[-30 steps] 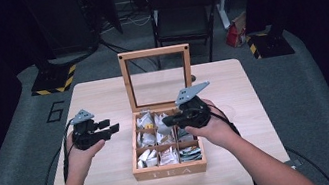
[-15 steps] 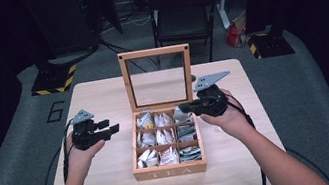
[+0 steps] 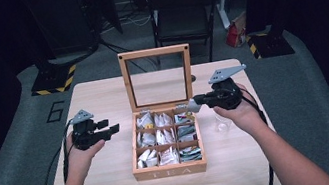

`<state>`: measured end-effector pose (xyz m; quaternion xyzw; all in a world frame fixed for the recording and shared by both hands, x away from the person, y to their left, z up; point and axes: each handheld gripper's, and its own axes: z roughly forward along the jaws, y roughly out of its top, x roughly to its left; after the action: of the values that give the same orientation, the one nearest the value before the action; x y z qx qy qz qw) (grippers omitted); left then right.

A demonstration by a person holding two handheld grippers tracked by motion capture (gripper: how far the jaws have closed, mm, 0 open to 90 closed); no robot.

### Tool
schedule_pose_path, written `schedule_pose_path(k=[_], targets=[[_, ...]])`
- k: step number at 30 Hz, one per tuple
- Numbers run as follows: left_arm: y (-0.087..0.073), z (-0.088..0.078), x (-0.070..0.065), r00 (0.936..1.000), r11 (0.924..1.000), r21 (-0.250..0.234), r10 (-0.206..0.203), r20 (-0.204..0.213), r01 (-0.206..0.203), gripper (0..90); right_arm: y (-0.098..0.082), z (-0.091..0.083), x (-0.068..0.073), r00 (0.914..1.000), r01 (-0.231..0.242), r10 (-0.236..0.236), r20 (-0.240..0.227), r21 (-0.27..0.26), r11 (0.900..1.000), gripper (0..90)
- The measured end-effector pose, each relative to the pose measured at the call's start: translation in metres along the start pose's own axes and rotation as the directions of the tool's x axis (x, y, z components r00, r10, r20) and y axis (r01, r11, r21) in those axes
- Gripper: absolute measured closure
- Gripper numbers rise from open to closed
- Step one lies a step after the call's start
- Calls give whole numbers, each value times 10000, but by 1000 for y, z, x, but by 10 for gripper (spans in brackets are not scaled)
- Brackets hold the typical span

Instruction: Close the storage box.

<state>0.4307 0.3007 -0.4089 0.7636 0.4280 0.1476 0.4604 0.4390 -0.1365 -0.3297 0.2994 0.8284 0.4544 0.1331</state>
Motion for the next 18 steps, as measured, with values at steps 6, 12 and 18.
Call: schedule_pose_path(k=[6, 12, 18], targets=[[0, 0, 0, 10000, 10000, -8, -11, -9, 11, 429, -4, -9, -10, 9993, -155, 155, 335, -25, 9999, 900], [0, -1, 1, 10000, 10000, 5, -21, -3, 21, 429, -10, -18, -18, 9975, -202, 198, 674, 54, 9998, 900], [0, -1, 1, 10000, 10000, -13, -36, -39, 36, 429, -19, -30, -29, 9936, -377, 360, 1067, 134, 9992, 900]])
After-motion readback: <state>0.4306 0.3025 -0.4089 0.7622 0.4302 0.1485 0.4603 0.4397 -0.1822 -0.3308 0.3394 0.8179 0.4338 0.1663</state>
